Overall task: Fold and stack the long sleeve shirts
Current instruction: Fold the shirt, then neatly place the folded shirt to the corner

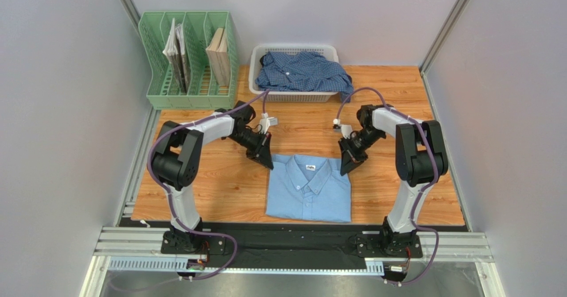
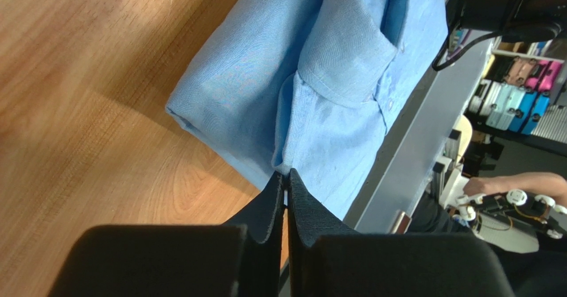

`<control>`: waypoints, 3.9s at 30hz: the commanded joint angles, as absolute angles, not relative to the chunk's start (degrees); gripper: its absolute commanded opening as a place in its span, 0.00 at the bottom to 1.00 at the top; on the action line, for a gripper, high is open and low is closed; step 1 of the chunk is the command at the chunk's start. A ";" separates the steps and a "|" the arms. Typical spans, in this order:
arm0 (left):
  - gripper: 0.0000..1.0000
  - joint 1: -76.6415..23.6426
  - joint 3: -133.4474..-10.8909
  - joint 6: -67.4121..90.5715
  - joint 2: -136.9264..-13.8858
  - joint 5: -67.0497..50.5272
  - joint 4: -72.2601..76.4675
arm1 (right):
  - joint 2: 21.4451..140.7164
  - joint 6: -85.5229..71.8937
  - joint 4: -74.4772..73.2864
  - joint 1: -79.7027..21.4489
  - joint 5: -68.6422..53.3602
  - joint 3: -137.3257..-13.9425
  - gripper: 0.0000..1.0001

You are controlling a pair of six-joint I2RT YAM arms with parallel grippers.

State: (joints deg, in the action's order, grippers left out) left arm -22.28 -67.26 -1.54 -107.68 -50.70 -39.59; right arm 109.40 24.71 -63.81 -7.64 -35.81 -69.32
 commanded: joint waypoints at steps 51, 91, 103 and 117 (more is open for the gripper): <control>0.91 -14.07 -63.90 2.19 -80.25 -29.27 -31.21 | 98.87 5.81 -44.83 -38.93 -10.30 -70.39 0.93; 0.97 -2.29 -71.54 2.64 -80.34 -37.44 -35.77 | 117.00 55.26 -72.77 22.58 -7.55 -104.59 0.94; 0.98 -1.94 -69.17 5.27 -76.99 -39.55 -33.75 | 96.76 24.34 -59.42 21.97 -7.21 -71.37 0.96; 0.98 2.46 -66.88 4.48 -77.96 -41.66 -32.52 | 121.63 23.38 -58.44 18.90 -3.69 -89.88 0.95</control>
